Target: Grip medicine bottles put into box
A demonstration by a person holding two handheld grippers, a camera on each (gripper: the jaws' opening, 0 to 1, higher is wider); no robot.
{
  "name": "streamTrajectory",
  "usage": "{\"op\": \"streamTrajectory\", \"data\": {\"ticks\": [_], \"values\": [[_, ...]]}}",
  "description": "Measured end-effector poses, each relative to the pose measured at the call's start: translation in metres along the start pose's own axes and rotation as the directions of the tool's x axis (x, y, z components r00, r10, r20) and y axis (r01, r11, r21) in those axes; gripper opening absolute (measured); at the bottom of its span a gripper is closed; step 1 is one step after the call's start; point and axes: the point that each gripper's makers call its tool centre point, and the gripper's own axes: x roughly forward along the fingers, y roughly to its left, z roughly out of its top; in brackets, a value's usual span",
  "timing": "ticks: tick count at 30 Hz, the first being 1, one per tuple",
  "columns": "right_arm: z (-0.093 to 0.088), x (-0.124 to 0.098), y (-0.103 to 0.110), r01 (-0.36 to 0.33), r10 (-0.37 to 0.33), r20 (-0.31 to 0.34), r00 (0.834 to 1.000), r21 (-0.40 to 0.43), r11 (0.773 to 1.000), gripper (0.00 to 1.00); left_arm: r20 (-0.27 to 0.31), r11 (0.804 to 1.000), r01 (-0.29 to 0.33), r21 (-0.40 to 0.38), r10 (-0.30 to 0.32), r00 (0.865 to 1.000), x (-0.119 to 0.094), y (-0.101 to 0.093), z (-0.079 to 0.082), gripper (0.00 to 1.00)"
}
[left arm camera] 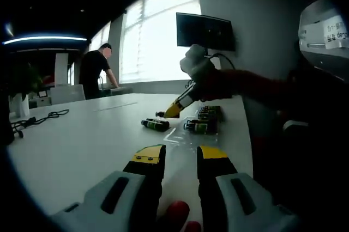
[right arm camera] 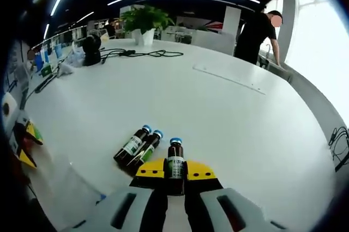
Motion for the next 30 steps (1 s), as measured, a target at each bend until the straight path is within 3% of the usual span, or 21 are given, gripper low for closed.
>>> {"op": "streamTrajectory", "data": {"ticks": [15,30], "values": [[0.008,-0.014,0.007,-0.009,0.009,0.037,0.999,0.002,1.000,0.07,0.000,1.000,0.001,0.000,-0.001,1.000,0.000,0.000,0.000,0.18],[0.017,-0.043,0.029,-0.050,0.048,0.103,0.994,0.023,0.998,0.07,0.001,1.000,0.002,0.000,-0.002,1.000,0.000,0.000,0.000,0.18]]}}
